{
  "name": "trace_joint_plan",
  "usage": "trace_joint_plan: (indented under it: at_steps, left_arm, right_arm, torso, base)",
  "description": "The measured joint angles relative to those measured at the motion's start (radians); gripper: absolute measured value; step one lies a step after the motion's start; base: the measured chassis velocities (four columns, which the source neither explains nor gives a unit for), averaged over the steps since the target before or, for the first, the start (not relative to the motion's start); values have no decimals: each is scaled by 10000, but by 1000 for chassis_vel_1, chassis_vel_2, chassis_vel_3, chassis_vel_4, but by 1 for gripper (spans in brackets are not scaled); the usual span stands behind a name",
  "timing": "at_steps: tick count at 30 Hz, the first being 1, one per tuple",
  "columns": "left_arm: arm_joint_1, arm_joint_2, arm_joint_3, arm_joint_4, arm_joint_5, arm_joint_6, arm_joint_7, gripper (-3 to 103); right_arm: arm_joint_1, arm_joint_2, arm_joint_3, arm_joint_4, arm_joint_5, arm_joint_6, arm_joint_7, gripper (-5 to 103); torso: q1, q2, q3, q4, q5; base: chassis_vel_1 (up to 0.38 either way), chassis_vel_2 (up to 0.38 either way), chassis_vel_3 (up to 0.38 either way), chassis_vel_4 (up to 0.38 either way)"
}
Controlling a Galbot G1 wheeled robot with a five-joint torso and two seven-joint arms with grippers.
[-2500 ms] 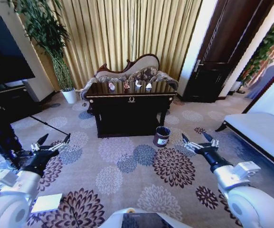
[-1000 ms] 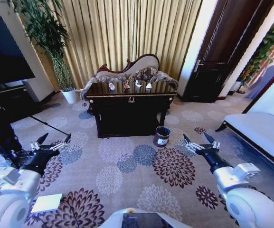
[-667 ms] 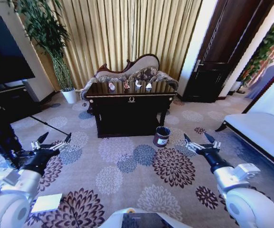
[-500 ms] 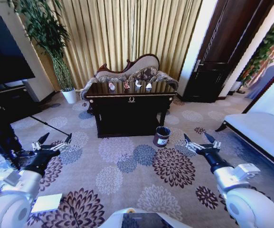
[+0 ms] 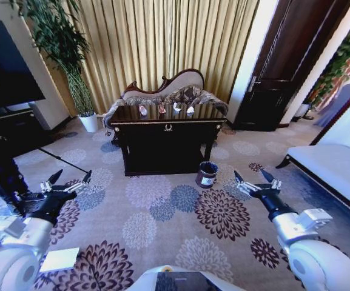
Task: Move to the front of the table and place the trash on the table into the trash bin.
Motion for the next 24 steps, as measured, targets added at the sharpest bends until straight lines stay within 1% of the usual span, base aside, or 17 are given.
trace_joint_plan:
  at_steps: [14,24]
  left_arm:
    - [81,-9,-19,-21,-10,-113,47,100]
    - [106,-19,-41,-29,-23,-143,108,100]
  right_arm:
    - [-48,52,-4,47,-56,22,-38,100]
    - [-47,66,-52,56,-125,29,-76,100]
  torso:
    - [1,0,0,-1,-1]
    - [2,-2,1,-1,4]
  base:
    - [-98,104,101,-108]
    - [-147,135,160,-117]
